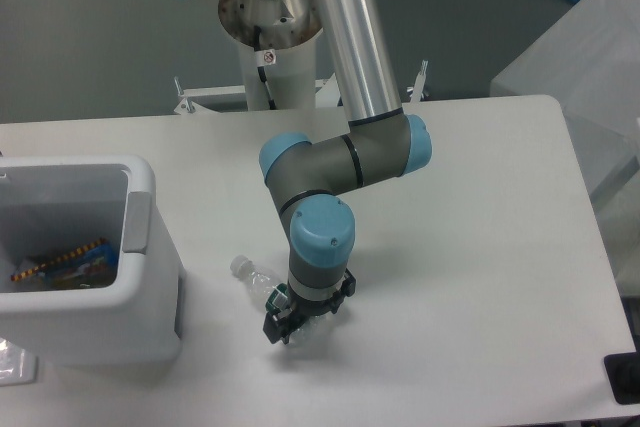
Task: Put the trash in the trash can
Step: 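Lower the gripper onto the bottle's green label and close on it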
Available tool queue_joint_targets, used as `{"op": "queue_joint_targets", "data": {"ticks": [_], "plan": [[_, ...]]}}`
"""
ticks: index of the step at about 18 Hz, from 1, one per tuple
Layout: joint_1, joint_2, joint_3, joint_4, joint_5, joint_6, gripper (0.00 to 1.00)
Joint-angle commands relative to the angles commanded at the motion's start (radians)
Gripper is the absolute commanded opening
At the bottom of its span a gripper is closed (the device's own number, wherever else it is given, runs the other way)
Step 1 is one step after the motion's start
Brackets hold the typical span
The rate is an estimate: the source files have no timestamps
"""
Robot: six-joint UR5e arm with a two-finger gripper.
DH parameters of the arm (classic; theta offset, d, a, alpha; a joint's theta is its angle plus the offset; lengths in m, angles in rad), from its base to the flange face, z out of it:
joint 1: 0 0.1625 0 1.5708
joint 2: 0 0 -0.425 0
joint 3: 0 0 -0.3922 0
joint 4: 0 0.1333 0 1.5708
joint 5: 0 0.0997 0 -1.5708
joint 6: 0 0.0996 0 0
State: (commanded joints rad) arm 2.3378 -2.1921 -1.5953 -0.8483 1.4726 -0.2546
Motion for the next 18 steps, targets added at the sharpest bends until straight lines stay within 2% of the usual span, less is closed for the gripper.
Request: {"op": "queue_joint_targets", "data": {"ticks": [3,9,18], "plan": [[-0.017,0.008,-0.002,0.0,0.0,0.0,0.82],[-0.021,0.003,-0.002,-0.002,-0.002,0.0,0.75],[-0.021,0.0,-0.006,0.002,-0.002,0.002,0.67]]}}
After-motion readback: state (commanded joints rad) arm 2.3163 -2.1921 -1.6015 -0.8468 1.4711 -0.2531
